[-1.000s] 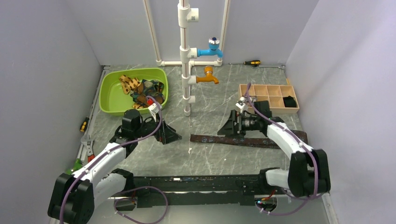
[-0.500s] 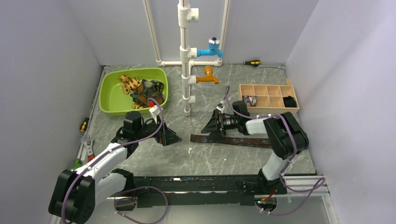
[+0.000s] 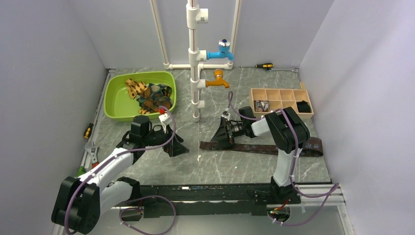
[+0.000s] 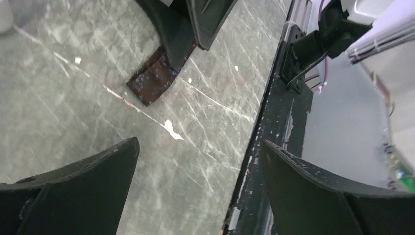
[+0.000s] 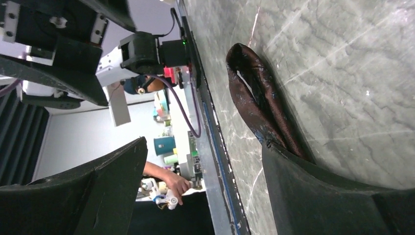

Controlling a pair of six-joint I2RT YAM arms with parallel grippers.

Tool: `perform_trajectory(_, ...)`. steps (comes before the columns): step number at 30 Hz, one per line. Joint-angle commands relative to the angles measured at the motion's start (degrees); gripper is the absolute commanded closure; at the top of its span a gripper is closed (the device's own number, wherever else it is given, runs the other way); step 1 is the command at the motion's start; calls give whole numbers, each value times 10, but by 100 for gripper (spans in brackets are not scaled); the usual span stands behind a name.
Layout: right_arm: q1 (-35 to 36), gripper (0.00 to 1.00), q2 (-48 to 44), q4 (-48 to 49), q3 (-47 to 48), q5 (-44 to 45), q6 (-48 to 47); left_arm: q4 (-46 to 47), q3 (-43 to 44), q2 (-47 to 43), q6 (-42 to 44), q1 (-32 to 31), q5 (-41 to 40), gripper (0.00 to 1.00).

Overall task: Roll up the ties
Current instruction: Roll the tie at the center of the board.

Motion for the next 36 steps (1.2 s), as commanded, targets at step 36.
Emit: perform_trajectory(36,-239,17,-307,-589,63,160,-376,-101,288,466,542,-296,-245,33)
